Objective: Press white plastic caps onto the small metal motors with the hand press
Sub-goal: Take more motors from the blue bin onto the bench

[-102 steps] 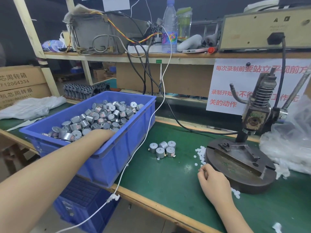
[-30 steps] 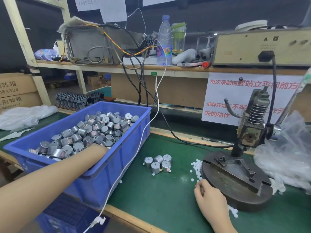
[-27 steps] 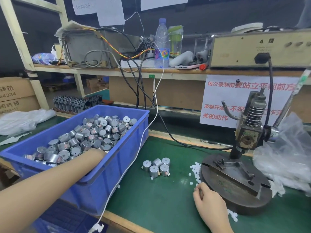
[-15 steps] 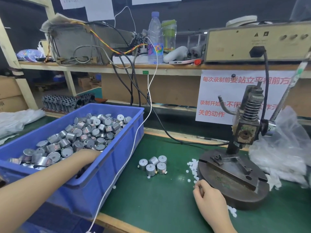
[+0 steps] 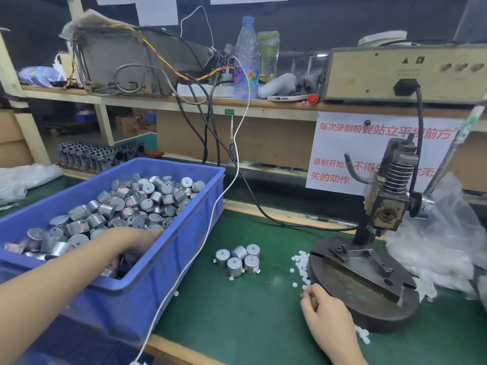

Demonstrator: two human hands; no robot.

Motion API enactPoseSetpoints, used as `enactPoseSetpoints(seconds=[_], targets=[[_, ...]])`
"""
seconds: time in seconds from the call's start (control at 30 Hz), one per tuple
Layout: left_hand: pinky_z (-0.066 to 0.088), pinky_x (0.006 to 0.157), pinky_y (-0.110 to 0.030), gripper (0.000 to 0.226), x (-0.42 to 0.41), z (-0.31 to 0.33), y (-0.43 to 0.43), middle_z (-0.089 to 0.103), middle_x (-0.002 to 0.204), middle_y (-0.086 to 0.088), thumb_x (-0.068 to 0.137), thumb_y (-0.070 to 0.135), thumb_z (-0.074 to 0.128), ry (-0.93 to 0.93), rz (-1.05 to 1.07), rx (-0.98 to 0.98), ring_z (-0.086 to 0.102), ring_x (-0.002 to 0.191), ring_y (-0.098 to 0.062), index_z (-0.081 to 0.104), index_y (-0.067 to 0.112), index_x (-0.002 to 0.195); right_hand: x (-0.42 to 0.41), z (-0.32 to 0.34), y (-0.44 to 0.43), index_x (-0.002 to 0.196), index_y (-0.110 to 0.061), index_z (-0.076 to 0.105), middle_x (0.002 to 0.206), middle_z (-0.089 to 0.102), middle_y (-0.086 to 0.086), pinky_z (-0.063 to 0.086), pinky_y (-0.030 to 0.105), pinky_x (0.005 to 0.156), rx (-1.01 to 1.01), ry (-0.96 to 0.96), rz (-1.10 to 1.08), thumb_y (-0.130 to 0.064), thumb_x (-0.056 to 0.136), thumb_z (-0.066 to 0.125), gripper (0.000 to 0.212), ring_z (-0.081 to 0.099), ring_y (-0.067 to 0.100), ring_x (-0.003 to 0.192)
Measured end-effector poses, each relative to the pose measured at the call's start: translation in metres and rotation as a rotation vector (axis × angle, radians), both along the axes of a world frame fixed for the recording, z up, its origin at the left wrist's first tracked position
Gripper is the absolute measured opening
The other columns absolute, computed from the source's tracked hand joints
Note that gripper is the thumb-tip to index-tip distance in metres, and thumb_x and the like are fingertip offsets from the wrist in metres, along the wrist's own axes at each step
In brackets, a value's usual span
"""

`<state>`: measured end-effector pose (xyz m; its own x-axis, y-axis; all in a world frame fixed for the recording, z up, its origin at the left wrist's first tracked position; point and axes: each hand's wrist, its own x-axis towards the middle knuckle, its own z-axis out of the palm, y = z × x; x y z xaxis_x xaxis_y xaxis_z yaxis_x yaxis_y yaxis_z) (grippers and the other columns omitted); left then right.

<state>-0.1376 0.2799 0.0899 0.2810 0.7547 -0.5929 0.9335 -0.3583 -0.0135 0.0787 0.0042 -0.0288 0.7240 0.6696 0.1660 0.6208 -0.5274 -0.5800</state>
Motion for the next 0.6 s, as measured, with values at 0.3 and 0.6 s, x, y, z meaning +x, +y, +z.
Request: enactPoseSetpoints(seconds=[0.3, 0.6], targets=[[0.033, 0.044, -0.016, 0.028, 0.003, 0.005, -0.013, 0.038, 0.055, 0.003, 0.094, 0.010, 0.029, -0.065, -0.123, 0.003, 0.035, 0.042, -0.010, 0.034, 0.020, 0.068, -0.003, 0.003, -0.001, 0.079, -0.025, 0.046, 0.052, 0.043, -0.004, 0.033, 0.026, 0.058, 0.018, 0.004, -0.003, -0.025, 0.091, 0.049, 0.013, 0.043, 0.015, 0.060], [0.033, 0.044, -0.021, 0.025, -0.007, 0.001, -0.005, 0.039, 0.047, 0.004, 0.085, 0.007, 0.031, -0.197, -0.147, -0.009, 0.034, 0.037, -0.013, 0.034, 0.025, 0.069, -0.001, 0.004, 0.000, 0.083, -0.028, 0.044, 0.057, 0.044, -0.008, 0.033, 0.028, 0.063, -0.013, 0.000, -0.004, -0.029, 0.093, 0.045, 0.010, 0.044, 0.019, 0.070]])
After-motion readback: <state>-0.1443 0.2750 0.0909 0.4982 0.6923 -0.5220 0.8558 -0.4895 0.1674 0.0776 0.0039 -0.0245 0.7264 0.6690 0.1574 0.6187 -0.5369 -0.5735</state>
